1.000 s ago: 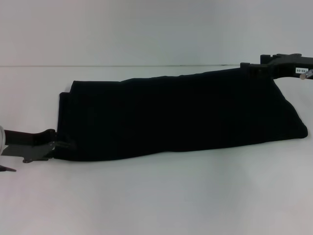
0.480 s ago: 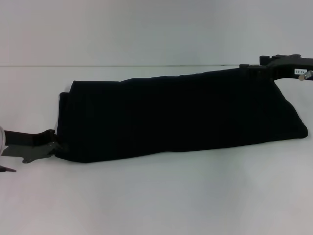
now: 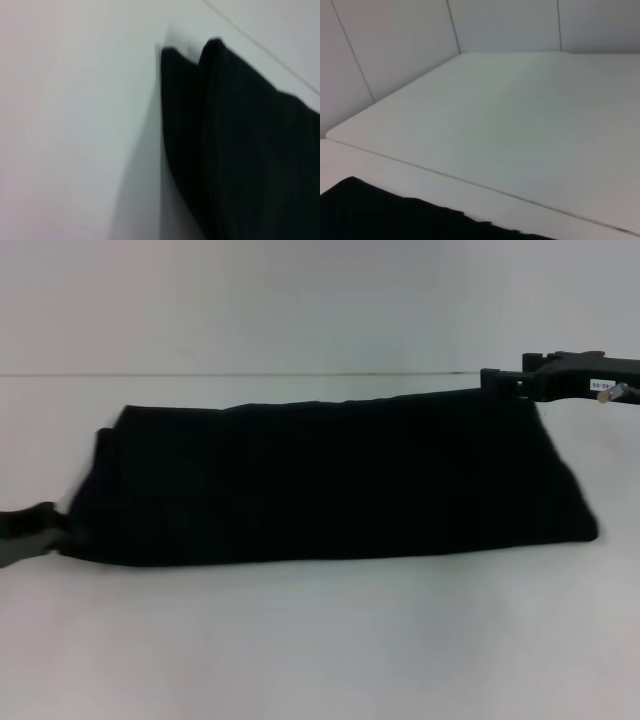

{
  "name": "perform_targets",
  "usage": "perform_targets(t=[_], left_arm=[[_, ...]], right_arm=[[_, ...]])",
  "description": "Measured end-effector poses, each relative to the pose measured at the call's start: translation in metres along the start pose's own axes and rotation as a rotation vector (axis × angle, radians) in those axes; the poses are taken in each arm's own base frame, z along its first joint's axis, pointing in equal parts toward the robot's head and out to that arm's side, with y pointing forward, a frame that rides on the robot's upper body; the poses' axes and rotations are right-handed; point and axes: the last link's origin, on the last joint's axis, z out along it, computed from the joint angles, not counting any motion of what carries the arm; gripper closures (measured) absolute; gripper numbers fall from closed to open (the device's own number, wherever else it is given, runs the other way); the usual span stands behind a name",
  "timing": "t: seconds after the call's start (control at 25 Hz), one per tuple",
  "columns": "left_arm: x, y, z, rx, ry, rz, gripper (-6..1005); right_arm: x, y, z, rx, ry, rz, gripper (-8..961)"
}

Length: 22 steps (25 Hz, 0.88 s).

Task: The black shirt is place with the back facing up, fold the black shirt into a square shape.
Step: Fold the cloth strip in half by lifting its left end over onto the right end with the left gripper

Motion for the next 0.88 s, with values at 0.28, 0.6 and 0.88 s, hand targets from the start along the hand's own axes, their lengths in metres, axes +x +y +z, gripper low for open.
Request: perform_targets(t=[0.28,0.6,0.88], left_arm=[[0.007,-0.036,-0.049,0.099,0.092,-0.003,987],[0.025,-0.007,-0.048,0.012,0.060,0.095,987],[0.044,0.123,-0.005,-0.434,-0.042,0.337,988]], right_arm=[[-0.003,0.008,0.008,-0.011,-0.007,0.011,124],[-0.001,0.012,0.011,-0.017,-0.008,0.018,124],[0.003,-0.006,-0.005,0.026,-0.028,0.043,125]])
